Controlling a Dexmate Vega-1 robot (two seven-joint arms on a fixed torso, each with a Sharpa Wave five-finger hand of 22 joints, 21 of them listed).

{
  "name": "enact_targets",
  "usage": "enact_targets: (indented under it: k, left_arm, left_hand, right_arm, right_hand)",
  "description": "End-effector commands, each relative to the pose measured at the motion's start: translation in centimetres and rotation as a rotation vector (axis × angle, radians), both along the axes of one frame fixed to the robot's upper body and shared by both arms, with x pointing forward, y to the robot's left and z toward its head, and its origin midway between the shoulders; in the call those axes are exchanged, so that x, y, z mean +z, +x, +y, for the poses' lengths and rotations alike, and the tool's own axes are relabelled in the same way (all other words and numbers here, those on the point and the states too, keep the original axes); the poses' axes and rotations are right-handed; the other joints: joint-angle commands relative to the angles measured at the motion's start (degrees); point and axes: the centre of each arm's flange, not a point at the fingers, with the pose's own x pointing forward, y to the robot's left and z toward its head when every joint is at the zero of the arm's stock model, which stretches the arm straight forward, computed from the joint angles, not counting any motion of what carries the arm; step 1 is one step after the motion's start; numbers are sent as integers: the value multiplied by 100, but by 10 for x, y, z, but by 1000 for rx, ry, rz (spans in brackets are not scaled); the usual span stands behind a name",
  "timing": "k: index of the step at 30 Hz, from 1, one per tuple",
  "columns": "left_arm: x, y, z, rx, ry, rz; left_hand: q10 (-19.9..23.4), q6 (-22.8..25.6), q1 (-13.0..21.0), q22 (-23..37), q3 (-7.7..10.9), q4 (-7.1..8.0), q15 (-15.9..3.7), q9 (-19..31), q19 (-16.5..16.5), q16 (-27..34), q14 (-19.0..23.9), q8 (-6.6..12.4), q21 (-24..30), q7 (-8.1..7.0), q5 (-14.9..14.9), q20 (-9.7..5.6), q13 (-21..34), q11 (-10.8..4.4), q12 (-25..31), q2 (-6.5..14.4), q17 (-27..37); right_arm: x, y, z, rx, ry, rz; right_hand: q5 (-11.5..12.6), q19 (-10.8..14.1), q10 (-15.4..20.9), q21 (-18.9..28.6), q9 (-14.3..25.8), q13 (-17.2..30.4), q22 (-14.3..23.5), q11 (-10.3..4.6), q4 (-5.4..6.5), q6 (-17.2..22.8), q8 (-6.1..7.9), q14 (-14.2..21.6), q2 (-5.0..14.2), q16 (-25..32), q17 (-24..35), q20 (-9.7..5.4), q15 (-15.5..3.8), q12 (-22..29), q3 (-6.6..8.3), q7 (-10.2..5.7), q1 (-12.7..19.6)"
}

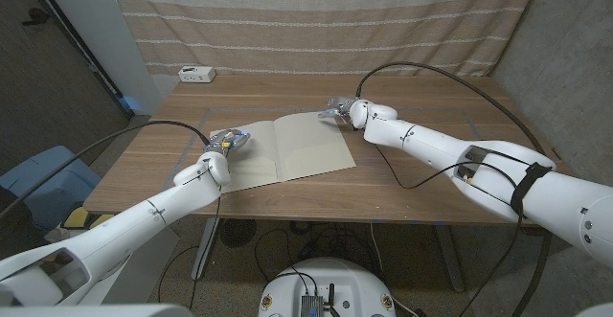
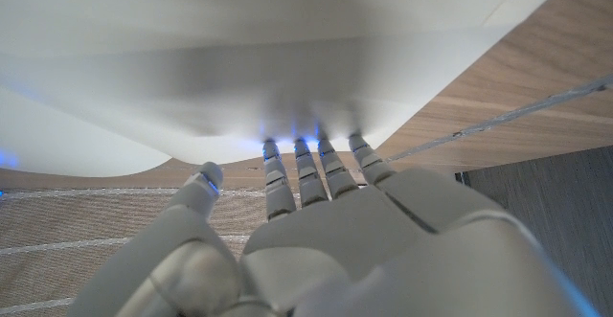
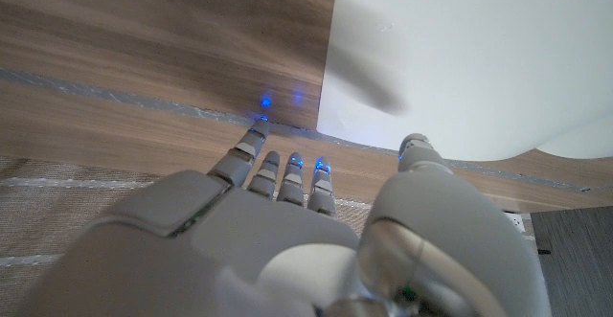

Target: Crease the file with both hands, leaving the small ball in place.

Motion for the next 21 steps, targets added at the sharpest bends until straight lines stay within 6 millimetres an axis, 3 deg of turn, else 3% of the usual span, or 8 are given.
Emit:
enact_targets:
  k: [1,8,13,21]
  left_arm:
    - [-3,5,-1,-11,-7,21]
    - [-2,9,-1,-21,-4,18]
    - [0,11,-2,-27,-5,11]
    - [2,14,-5,-35,-3,4]
  left_hand:
    - [-5,13,-66,16,-46,17,-35,34,-46,-16,-35,-23,-2,38,-14,27,18,13,-19,-27,20]
    - [-23,-23,-110,16,-61,42,-68,35,-48,-28,-62,-48,-9,46,-8,20,19,15,-40,-28,19]
    - [-54,-47,-134,16,-65,56,-85,35,-52,-41,-91,-64,-17,42,-3,9,20,10,-63,-22,15]
    - [-113,-128,-164,16,-64,74,-120,36,-44,-63,-146,-101,-24,9,6,-14,21,-27,-104,-4,7]
  right_arm:
    - [-3,11,5,-32,-58,42]
    - [-6,13,10,-68,-111,90]
    - [-11,12,10,-16,-118,148]
    - [-19,8,12,116,-76,269]
  right_hand:
    - [19,-71,-44,17,8,11,21,-22,-5,-7,6,-45,-17,22,17,-6,0,2,-39,11,-72]
    - [22,-549,-315,-2,14,14,29,-12,267,132,90,-484,91,13,66,-6,-12,-5,-206,-5,-586]
    - [47,-978,-590,-28,12,11,33,-27,267,316,131,-829,120,-3,32,62,-38,-6,-236,-59,-676]
    - [62,-1196,-631,-6,13,9,35,-48,307,553,182,-980,137,29,31,117,14,29,-280,-26,-796]
